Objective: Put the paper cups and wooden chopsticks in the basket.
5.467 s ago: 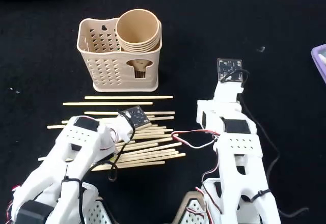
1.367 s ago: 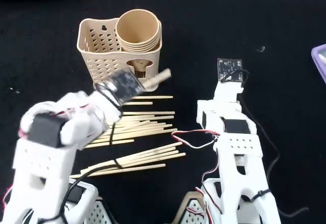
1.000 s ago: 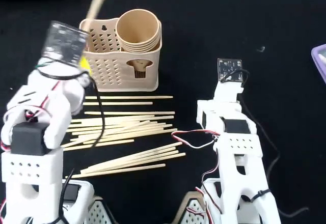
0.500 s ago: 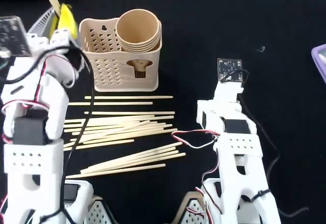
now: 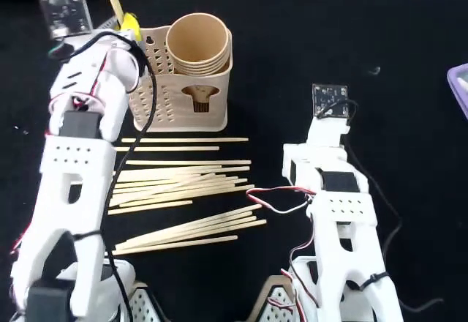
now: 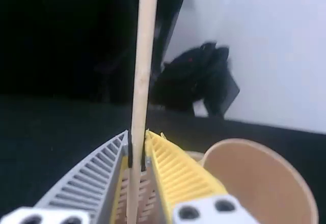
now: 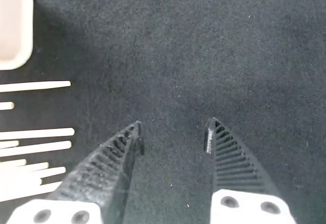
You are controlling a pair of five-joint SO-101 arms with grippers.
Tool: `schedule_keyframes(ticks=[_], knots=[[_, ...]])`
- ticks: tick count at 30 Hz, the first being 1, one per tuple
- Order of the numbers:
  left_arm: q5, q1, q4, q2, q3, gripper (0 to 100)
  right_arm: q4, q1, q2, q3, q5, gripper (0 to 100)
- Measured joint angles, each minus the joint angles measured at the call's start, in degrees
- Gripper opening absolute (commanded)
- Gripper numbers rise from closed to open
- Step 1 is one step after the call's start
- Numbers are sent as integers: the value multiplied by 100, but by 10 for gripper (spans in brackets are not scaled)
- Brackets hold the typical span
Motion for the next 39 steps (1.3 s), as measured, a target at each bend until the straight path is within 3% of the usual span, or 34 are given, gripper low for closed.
schedule_keyframes(ticks=[5,8,14,19,23,30,34,39], knots=[[0,0,0,149,0,128,0,0,0,0,0,200],[0,0,70,141,0,137,0,0,0,0,0,200],[-18,-26,1442,-484,-343,137,0,0,0,0,0,201],[-53,-774,2734,-1442,-396,137,105,0,0,0,0,201],[-53,-1785,3165,-2154,185,137,826,0,0,-448,26,201],[-308,-3147,2963,-2787,2620,137,1952,-712,-18,-1064,1116,200],[-897,-3314,2145,-2857,3947,137,2022,-1635,-18,-1064,1503,198],[-826,-3314,1512,-2875,4826,137,2268,-3068,-18,-1064,1582,198]])
